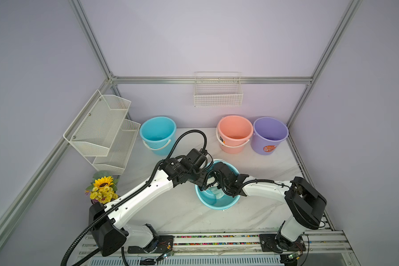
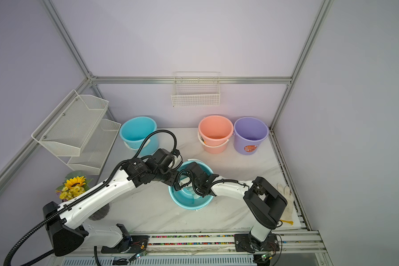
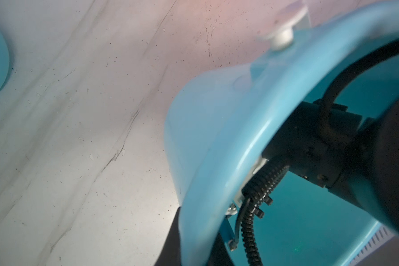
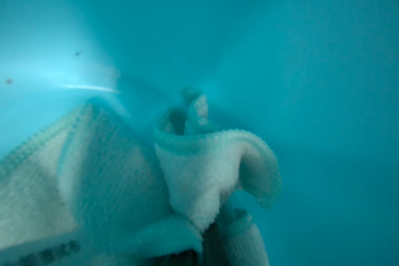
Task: Wipe the inside of the bucket with a cloth
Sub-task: Wipe the dirt from the inside of the bucket.
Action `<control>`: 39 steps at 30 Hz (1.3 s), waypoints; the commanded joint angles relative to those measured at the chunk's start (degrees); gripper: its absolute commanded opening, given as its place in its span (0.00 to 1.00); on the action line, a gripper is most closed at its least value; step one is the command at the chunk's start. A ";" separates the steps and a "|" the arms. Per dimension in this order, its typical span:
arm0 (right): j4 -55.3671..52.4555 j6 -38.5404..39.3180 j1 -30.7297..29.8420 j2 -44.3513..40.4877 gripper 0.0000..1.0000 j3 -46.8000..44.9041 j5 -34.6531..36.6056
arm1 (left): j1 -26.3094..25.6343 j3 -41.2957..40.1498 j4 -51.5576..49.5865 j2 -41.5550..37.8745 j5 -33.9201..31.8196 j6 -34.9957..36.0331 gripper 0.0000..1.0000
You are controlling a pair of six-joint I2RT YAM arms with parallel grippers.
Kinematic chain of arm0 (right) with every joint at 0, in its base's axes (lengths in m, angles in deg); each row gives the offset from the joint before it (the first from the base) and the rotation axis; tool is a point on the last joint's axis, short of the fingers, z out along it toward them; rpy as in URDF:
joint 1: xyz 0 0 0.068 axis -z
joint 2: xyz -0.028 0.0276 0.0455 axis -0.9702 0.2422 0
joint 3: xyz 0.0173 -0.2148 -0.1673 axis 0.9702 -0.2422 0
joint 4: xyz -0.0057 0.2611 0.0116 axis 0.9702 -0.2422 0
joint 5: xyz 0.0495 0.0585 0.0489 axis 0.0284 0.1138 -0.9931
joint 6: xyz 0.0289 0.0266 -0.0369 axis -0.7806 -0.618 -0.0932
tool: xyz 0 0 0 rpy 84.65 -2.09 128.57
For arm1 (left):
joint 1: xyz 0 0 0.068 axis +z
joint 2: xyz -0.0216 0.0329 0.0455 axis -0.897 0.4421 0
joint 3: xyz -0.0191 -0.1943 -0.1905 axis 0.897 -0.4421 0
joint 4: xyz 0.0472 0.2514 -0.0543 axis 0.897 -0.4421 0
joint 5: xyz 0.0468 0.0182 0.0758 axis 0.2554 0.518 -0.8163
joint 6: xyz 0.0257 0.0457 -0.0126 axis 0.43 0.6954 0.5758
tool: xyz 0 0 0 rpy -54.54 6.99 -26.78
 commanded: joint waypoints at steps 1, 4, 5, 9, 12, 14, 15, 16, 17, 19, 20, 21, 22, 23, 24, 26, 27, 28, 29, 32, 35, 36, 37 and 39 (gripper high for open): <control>-11.27 -5.20 -0.10 0.68 0.00 2.06 10.51 | -1.54 1.09 4.05 -2.74 -0.37 -1.24 0.00; -20.83 -10.87 -1.69 -0.66 0.00 1.78 8.08 | -1.72 0.50 4.88 -3.41 -1.96 -0.99 0.00; -22.57 -12.97 -2.14 -0.94 0.00 1.88 6.85 | -1.68 0.20 5.36 -3.60 -2.27 -0.85 0.00; -33.45 -19.65 -3.56 -1.96 0.00 2.49 -3.97 | -1.77 -0.77 7.17 -4.14 -2.59 -0.36 0.00; -33.49 -21.62 -3.57 -3.44 0.00 1.67 -13.78 | -1.74 -1.92 9.15 -4.03 -0.89 0.05 0.00; -31.06 -21.09 -3.64 -4.40 0.00 0.83 -19.14 | -1.77 -3.38 11.25 -4.52 0.64 0.38 0.00; -28.90 -21.02 -3.57 -4.71 0.00 0.41 -21.61 | -1.90 -4.15 12.54 -4.83 1.52 0.51 0.00; -26.71 -20.69 -3.54 -4.78 0.00 -0.08 -24.07 | -1.98 -4.86 13.66 -5.14 2.17 0.66 0.00; -25.04 -20.31 -3.53 -4.71 0.00 -0.36 -25.89 | -1.97 -5.28 14.54 -5.44 2.64 0.71 0.00; -19.13 -19.92 -3.49 -4.13 0.00 -0.87 -29.27 | -2.32 -5.65 15.70 -5.66 3.92 1.25 0.00; -16.83 -19.49 -3.48 -3.79 0.00 -1.19 -30.21 | -2.46 -5.82 16.17 -5.70 4.39 1.50 0.00; -13.28 -19.16 -3.53 -3.60 0.00 -1.60 -30.81 | -2.64 -5.91 16.60 -5.74 4.87 1.55 0.00; -9.25 -19.21 -3.52 -3.21 0.00 -2.29 -30.79 | -2.91 -5.99 16.71 -5.61 5.26 1.59 0.00; -5.91 -19.08 -3.54 -2.92 0.00 -2.90 -29.96 | -2.99 -6.01 16.84 -5.54 5.52 1.61 0.00; -2.62 -18.95 -3.52 -2.30 0.00 -3.07 -28.71 | -3.24 -6.00 16.86 -5.54 5.67 1.63 0.00; 3.07 -19.06 -3.52 -1.24 0.00 -3.16 -25.19 | -3.69 -6.05 17.00 -5.45 5.99 1.66 0.00; 5.99 -18.55 -3.56 -0.88 0.00 -3.42 -23.32 | -3.97 -6.06 17.01 -5.35 6.38 1.72 0.00; 8.79 -17.72 -3.54 -0.66 0.00 -3.72 -21.11 | -4.18 -6.06 17.11 -5.29 6.77 1.73 0.00; 10.90 -16.83 -3.51 -0.52 0.00 -3.92 -19.59 | -4.40 -6.16 17.26 -5.32 6.90 1.83 0.00; 15.53 -12.56 -3.56 -0.13 0.00 -4.09 -13.85 | -4.88 -6.10 17.54 -5.42 6.72 1.85 0.00; 18.50 -7.99 -3.52 0.07 0.00 -4.19 -8.06 | -5.04 -6.12 17.64 -5.37 6.89 1.88 0.00; 19.00 -6.51 -3.50 0.14 0.00 -4.26 -6.26 | -5.05 -6.03 17.67 -5.30 6.90 1.92 0.00; 18.58 -4.86 -3.56 0.06 0.00 -4.11 -4.56 | -5.06 -6.18 17.55 -5.30 6.82 1.92 0.00; 16.16 -2.33 -3.55 -0.11 0.00 -3.57 -1.38 | -5.06 -6.36 17.66 -5.38 6.57 1.90 0.00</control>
